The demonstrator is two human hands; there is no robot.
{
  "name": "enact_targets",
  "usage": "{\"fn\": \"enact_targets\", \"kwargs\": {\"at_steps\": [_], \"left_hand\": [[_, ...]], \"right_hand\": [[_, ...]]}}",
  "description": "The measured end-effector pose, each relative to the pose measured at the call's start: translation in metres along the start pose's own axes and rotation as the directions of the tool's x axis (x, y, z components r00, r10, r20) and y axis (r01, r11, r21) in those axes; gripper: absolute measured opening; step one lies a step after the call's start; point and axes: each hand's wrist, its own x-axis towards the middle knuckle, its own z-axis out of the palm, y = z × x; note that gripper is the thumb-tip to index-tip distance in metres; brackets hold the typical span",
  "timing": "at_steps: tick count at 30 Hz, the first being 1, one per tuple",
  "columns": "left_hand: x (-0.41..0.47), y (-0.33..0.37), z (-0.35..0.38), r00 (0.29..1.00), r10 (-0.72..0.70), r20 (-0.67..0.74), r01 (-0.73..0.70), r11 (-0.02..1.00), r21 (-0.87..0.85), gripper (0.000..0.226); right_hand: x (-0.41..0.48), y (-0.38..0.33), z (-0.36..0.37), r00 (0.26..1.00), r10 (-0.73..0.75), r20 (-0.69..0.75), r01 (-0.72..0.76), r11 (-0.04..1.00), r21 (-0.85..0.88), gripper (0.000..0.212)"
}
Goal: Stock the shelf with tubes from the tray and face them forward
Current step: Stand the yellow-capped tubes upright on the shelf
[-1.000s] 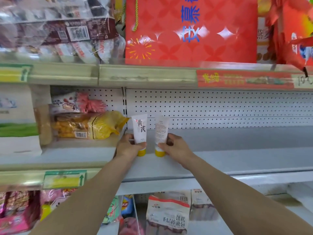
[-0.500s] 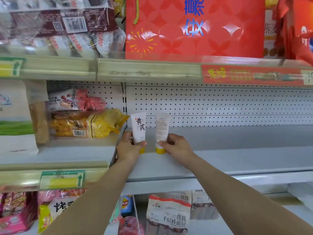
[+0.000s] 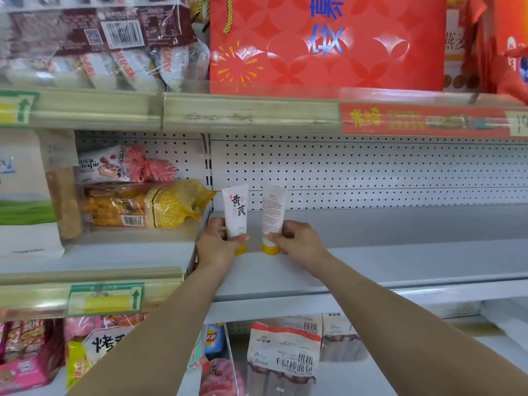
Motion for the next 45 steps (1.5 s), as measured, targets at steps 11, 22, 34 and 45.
{"fn": "enact_targets", "kwargs": {"at_steps": [11,22,34,45], "left_hand": [[-0.004,-0.002,-0.002,0.999,-0.001,0.038,0.0,1.0,0.017,0.045],[-0.042,0.022,-0.017,0.996,-0.081,-0.019,0.083,0.992,0.1,0.101],[-0.194,0.132,0.029,0.98,0.2,0.004,-0.174,0.84,0.513,0.086],[-0.341,0.141,0.146,0.963,0.238,0.129,-0.27,0.794,0.545,0.065]], "right_hand": [[-0.005,0.0,0.0,1.0,-0.004,0.005,0.004,0.999,0.033,0.028],[-0.036,-0.024,-0.034,0.998,0.053,0.034,-0.049,0.994,-0.1,0.072],[-0.156,-0.044,-0.2,0.976,-0.163,0.142,0.216,0.711,-0.669,0.075],[-0.272,0.027,-0.315,0.98,-0.133,0.148,0.198,0.689,-0.697,0.068]]}}
